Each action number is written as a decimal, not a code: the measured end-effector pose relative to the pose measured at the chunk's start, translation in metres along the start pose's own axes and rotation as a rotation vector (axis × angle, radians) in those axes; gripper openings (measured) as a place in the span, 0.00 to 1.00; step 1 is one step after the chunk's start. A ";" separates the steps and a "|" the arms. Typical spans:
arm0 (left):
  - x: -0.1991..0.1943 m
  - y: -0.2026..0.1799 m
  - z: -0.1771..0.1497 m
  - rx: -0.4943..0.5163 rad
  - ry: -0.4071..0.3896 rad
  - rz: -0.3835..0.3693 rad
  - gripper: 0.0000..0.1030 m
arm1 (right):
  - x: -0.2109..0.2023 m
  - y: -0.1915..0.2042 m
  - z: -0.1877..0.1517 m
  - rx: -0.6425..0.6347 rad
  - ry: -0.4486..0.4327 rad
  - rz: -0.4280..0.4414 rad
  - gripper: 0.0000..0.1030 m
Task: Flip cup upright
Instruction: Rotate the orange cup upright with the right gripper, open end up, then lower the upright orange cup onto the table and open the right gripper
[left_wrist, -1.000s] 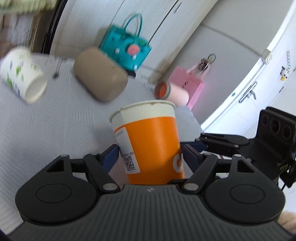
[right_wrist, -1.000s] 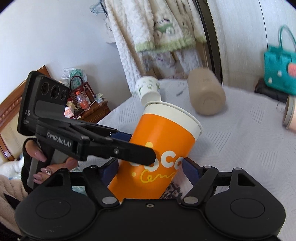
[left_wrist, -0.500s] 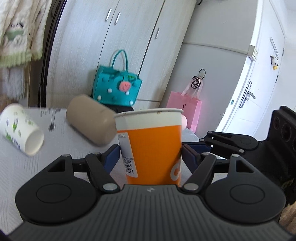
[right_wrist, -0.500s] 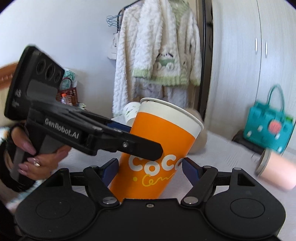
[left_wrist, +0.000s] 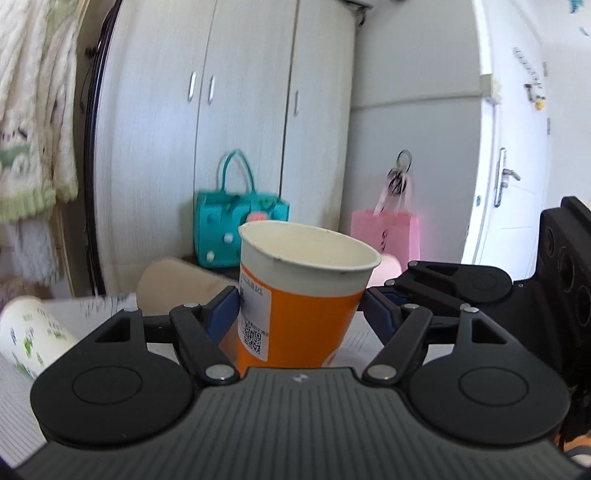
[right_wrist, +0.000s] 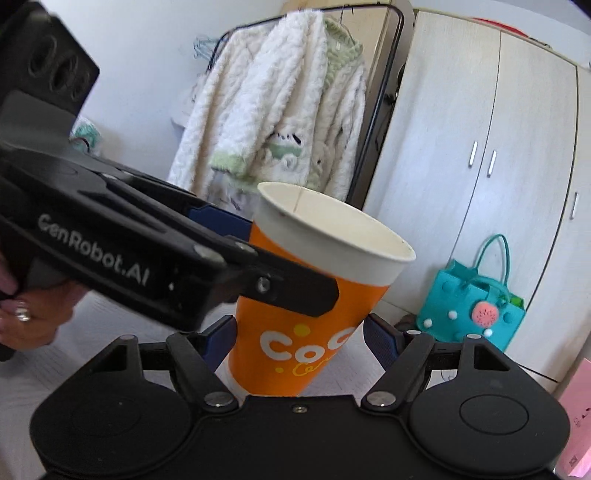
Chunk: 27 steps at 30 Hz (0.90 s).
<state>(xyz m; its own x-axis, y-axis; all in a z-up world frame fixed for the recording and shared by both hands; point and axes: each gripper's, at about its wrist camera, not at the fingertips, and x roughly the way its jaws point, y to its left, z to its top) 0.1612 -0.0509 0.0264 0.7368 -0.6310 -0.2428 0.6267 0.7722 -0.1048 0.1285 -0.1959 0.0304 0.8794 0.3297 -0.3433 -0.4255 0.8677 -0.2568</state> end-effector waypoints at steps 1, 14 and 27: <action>0.000 0.002 0.001 -0.012 -0.004 -0.005 0.71 | 0.000 -0.002 -0.001 0.016 -0.012 0.004 0.77; 0.003 0.019 0.002 -0.154 0.093 -0.052 0.77 | 0.002 -0.005 -0.001 0.057 0.006 0.027 0.78; -0.035 0.011 0.006 -0.152 0.137 0.059 0.86 | -0.034 -0.021 -0.007 0.268 0.038 0.020 0.85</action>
<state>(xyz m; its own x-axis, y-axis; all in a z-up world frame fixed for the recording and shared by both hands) 0.1437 -0.0213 0.0390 0.7231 -0.5761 -0.3811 0.5303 0.8165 -0.2282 0.1062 -0.2279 0.0406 0.8604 0.3381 -0.3813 -0.3668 0.9303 -0.0027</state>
